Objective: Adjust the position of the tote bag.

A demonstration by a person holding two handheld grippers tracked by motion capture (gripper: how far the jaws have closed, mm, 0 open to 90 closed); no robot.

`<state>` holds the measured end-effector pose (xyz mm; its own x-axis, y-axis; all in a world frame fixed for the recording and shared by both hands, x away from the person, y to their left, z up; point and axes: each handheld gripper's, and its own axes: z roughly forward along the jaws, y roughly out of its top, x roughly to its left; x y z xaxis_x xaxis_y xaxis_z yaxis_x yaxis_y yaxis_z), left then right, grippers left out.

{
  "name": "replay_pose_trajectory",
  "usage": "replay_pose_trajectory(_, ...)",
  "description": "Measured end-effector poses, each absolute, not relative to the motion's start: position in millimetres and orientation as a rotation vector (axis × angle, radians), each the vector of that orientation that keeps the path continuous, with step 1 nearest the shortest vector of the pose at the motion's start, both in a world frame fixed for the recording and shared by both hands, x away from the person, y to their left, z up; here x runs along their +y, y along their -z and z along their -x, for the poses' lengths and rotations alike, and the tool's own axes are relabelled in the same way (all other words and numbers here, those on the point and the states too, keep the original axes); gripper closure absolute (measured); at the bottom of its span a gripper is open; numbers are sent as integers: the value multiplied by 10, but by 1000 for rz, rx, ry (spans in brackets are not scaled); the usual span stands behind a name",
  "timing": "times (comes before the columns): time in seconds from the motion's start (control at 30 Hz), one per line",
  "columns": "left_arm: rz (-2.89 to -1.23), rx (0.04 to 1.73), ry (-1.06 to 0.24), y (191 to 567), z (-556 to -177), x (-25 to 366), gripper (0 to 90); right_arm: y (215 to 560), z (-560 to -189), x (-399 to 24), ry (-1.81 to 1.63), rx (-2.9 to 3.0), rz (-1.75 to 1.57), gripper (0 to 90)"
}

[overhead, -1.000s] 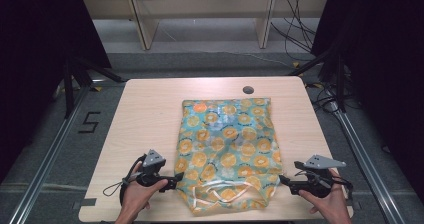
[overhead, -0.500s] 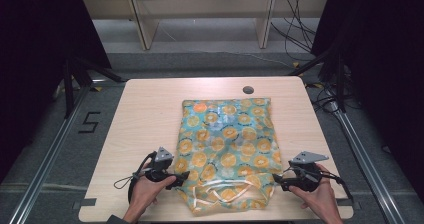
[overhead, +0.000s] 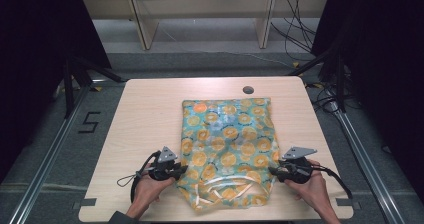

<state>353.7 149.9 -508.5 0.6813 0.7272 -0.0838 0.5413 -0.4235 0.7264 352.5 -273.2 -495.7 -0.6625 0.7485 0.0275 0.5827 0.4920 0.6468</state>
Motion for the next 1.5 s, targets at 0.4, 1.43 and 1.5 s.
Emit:
replay_pose_trajectory(0.4, -2113, 865, -324, 4939, -3318, 1474, 891, 4814, -3493, -2808, -1055, 2439, -1003, 900)
replay_pose_trajectory(1.43, -2029, 892, -333, 4623, -3860, 1555, 874, 4329, -4175, -2579, -1159, 2332, -985, 900)
replay_pose_trajectory(1.5, -2042, 909, -331, 4661, -3928, 1546, 869, 4362, -4280, -2550, -1141, 2336, -982, 900)
